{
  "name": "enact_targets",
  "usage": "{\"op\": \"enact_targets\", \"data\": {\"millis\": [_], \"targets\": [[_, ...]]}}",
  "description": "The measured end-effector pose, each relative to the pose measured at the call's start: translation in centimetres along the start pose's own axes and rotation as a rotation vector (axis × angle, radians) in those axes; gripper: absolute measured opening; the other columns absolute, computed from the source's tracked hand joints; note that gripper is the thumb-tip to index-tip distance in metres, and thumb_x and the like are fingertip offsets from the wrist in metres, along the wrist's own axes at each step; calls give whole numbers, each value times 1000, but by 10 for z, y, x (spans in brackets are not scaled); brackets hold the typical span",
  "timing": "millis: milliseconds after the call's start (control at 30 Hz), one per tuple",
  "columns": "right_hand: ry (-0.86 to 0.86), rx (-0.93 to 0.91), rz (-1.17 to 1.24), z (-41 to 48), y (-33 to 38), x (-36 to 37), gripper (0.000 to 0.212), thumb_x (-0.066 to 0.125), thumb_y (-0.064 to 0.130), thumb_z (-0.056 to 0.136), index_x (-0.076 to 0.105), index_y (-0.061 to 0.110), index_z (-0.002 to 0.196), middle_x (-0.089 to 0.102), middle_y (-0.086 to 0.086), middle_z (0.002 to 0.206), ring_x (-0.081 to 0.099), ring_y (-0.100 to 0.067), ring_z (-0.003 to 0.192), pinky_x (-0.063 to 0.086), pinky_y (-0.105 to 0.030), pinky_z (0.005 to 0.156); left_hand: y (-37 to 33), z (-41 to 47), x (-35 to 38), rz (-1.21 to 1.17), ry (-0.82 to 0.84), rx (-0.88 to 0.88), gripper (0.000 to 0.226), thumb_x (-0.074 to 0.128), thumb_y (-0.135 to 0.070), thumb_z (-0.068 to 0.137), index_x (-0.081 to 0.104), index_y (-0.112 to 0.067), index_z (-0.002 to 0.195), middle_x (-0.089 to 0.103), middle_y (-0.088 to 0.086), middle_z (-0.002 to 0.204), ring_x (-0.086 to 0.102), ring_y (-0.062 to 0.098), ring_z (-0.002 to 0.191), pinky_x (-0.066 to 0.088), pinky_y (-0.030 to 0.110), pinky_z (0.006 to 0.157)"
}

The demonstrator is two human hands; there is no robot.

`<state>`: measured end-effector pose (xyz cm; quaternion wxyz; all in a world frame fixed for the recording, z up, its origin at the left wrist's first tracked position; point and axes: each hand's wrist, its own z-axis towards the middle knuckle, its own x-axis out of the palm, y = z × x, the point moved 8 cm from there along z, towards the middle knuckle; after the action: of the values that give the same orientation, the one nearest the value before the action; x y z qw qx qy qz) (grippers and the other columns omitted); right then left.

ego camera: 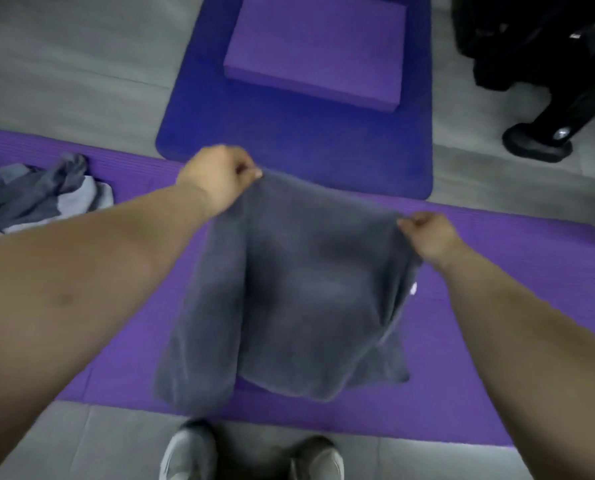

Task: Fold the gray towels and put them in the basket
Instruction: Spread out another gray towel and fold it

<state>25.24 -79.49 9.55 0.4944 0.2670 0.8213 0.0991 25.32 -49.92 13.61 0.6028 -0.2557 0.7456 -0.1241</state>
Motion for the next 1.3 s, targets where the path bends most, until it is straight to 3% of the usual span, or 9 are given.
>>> {"op": "enact_targets", "data": {"millis": [100, 167, 267, 567, 733, 833, 967, 1167, 1300], "targets": [[-216, -6, 236, 55, -30, 29, 47, 48, 12, 92, 36, 5, 137, 59, -13, 104, 53, -30, 106, 41, -27, 84, 14, 34, 54, -94, -128, 44, 45, 49, -17, 91, 40, -10, 135, 41, 17, 138, 38, 29, 128, 28, 29, 107], [-198, 0, 159, 72, -65, 68, 67, 54, 16, 89, 18, 12, 146, 43, -11, 139, 42, -29, 127, 38, -39, 103, 40, 33, 111, 6, -10, 77, 60, 50, -19, 91, 22, -13, 144, 19, 14, 151, 21, 27, 139, 19, 31, 113], [-169, 96, -15, 72, -137, 127, 71, 56, 20, 88, 16, 10, 146, 25, -13, 151, 26, -30, 139, 24, -43, 113, 78, 9, 196, 340, 225, 195, 66, 47, -28, 92, 11, -17, 146, 5, 10, 156, 15, 26, 142, 19, 33, 113], [21, 232, -264, 28, -231, 209, 43, 55, 30, 88, 47, 13, 127, 55, -11, 127, 47, -28, 122, 33, -33, 99, 135, -36, 305, 699, 630, 209, 76, 39, -49, 91, -9, -25, 145, -16, 1, 155, -9, 17, 144, -2, 35, 117], [-237, 254, -22, 22, -243, 162, 25, 50, 5, 87, 61, -2, 108, 64, -27, 109, 59, -39, 103, 44, -39, 84, 145, -43, 307, 725, 628, 214, 81, 38, -51, 90, -18, -24, 143, -22, 0, 153, -14, 17, 143, -3, 36, 116], [-502, 435, 132, 11, -282, 113, 34, 45, 11, 86, 60, -7, 109, 61, -33, 111, 56, -44, 108, 43, -42, 87, 144, -41, 307, 717, 618, 213, 83, 38, -53, 90, -19, -25, 143, -22, -2, 153, -14, 16, 143, -1, 36, 117], [-414, 662, 146, 6, -316, 112, 51, 54, 17, 82, 48, -7, 126, 49, -33, 128, 44, -44, 122, 35, -44, 100, 143, -44, 305, 722, 614, 210, 84, 41, -51, 89, -17, -25, 143, -21, -3, 153, -11, 16, 144, 1, 35, 117], [-402, 337, -27, 50, -253, 135, 62, 51, 30, 83, 35, 5, 137, 38, -22, 140, 31, -37, 131, 26, -44, 106, 134, -41, 303, 750, 560, 207, 76, 36, -58, 88, 0, -25, 146, -14, -2, 155, -7, 16, 144, 1, 37, 117], [-451, 436, 233, 73, -259, 126, 67, 57, 18, 86, 22, 0, 141, 32, -23, 144, 34, -37, 132, 27, -43, 107, 85, -32, 297, 627, 308, 471, 65, 34, -53, 88, 31, -15, 141, 11, 12, 154, 20, 26, 142, 17, 43, 114]]}}
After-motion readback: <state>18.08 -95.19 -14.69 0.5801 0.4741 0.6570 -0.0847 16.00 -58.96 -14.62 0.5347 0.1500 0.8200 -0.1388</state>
